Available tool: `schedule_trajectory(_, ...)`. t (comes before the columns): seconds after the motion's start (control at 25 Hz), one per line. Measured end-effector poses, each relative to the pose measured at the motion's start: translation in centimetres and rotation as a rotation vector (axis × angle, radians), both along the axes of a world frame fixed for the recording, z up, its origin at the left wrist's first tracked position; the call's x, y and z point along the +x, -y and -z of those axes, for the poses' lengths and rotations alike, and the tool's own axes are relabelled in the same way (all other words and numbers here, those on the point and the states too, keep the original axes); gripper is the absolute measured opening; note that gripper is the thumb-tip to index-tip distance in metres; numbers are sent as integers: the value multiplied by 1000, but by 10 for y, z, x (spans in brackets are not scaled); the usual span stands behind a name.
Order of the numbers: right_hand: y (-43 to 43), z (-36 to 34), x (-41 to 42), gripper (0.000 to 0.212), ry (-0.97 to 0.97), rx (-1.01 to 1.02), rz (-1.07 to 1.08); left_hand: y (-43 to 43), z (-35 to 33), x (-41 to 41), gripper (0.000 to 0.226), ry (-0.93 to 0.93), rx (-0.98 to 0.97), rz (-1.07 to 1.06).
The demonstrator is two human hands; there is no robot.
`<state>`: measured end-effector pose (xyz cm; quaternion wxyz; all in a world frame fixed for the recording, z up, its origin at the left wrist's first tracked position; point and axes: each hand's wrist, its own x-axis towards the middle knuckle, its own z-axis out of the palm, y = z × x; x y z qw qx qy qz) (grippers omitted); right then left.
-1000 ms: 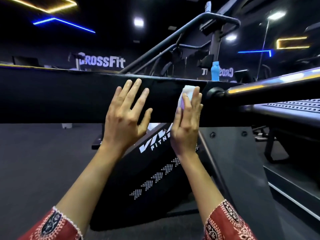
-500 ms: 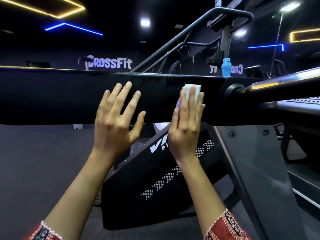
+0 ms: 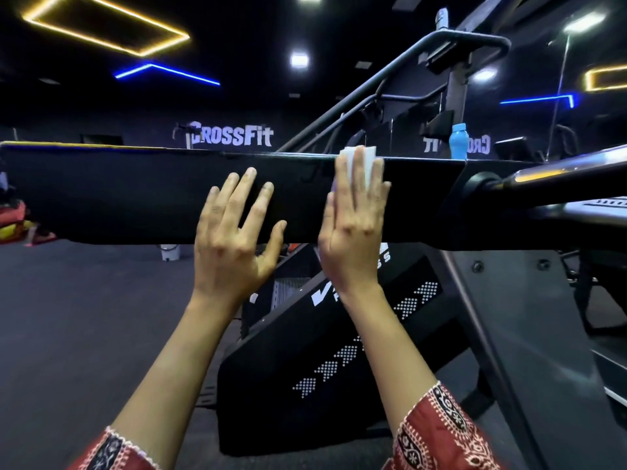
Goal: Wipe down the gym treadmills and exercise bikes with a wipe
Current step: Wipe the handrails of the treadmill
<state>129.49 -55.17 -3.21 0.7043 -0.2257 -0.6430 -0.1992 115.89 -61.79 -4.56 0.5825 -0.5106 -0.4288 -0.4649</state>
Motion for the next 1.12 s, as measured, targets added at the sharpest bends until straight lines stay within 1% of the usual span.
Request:
schedule_trajectory(0.08, -1, 14, 0, 45, 158, 100, 47, 1, 7, -1, 40, 2, -2, -1)
schedule_trajectory(0.12, -6, 21, 3, 44, 169, 117, 65, 1, 10, -1, 41, -1, -8, 1)
schedule_trajectory(0.2, -8, 30, 10, 45, 18, 25, 27, 1, 14, 0, 41, -11, -17, 4)
schedule_trajectory(0.24, -7, 35, 11, 45, -11, 9, 22, 0, 15, 0, 41, -16, -18, 10)
schedule_trajectory(0.36, -7, 43, 10, 47, 173, 107, 95, -1, 12, 0, 47, -2, -28, 2)
schedule_trajectory(0.4, -8, 36, 10, 47, 146, 92, 99, 0, 10, -2, 51, 17, -38, -14)
schedule_trajectory(0.48, -1, 15, 3, 46, 7, -19, 46, 2, 6, -6, 60, 68, -65, -49)
schedule_trajectory(0.52, 4, 7, -3, 47, 14, -24, 29, 2, 5, -8, 63, 82, -81, -62)
schedule_trajectory(0.64, 4, 0, -15, 46, 248, 145, 69, 4, 9, -16, 66, 93, -108, -90)
schedule_trajectory(0.68, 2, 0, -14, 45, 236, 152, 89, 6, 10, -19, 66, 99, -109, -100)
schedule_trajectory(0.76, 3, 5, -13, 46, 102, 69, 65, 7, 12, -25, 67, 110, -116, -128)
schedule_trajectory(0.8, 3, 12, -13, 46, 91, 58, 58, 7, 13, -26, 68, 114, -125, -139)
schedule_trajectory(0.88, 0, 27, -12, 46, 175, 120, 102, 4, 15, -24, 70, 114, -147, -147)
schedule_trajectory(0.92, -4, 31, -8, 46, 174, 131, 127, 1, 16, -20, 70, 106, -154, -145)
schedule_trajectory(1.0, -7, 32, 1, 46, 45, 62, 96, -4, 17, -13, 69, 82, -158, -137)
schedule_trajectory(1.04, -9, 33, 5, 46, 17, 44, 82, -6, 16, -9, 69, 73, -156, -131)
schedule_trajectory(1.12, -14, 36, 17, 46, 110, 95, 125, -12, 11, 0, 68, 61, -144, -114)
